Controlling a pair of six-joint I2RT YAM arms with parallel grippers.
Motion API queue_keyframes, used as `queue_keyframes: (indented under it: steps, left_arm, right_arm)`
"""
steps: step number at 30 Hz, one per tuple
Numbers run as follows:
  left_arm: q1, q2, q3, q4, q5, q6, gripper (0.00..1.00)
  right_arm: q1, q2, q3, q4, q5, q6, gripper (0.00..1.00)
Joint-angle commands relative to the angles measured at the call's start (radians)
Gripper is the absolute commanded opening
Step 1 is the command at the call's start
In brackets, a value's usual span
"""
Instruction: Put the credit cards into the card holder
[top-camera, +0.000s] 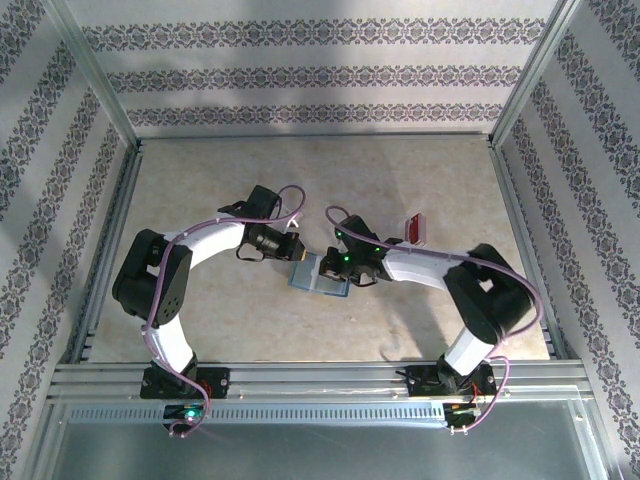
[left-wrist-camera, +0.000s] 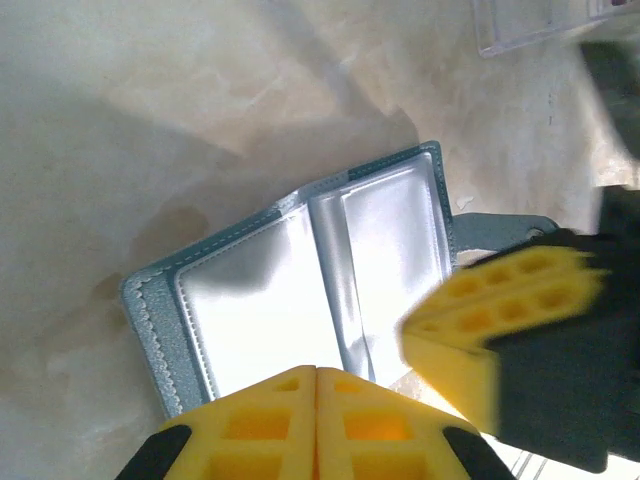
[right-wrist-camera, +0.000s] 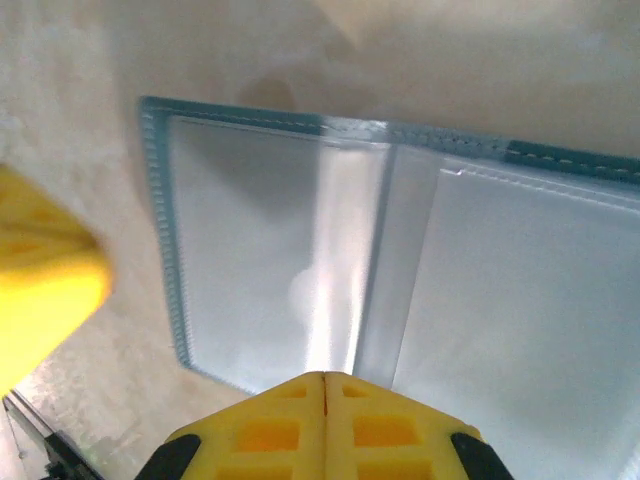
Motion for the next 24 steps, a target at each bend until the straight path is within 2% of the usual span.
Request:
queue_keyframes:
  steps: [1, 5, 9, 12, 19, 24]
  left_arm:
    - [-0.007, -0.044, 0.006, 0.009, -0.015, 0.031, 0.11]
    - [-0.016, -0.081, 0.075, -0.040, -0.073, 0.077, 0.12]
    - [-0.049, -0.052, 0.211, -0.124, -0.124, 0.081, 0.00]
    - [-0.082, 0.007, 0.334, -0.190, -0.127, 0.085, 0.00]
    - [-0.172, 0.156, 0.573, -0.244, -0.158, 0.101, 0.00]
    - [-0.230, 0.266, 0.697, -0.195, -0.138, 0.041, 0.00]
  right_arm:
    - [-0.029, -0.118, 0.074, -0.200, 0.081, -0.088, 0.10]
    - [-0.089, -0.233, 0.160, -0.470, 0.211, -0.190, 0.21]
    - [-0.192, -0.306, 0.234, -0.641, 0.282, -0.291, 0.38]
    - [-0.265, -0.329, 0.292, -0.737, 0.322, -0.358, 0.47]
    - [-0.430, -0.350, 0.319, -0.790, 0.305, -0.460, 0.62]
    - [-0.552, -0.358, 0.288, -0.760, 0.281, -0.514, 0.65]
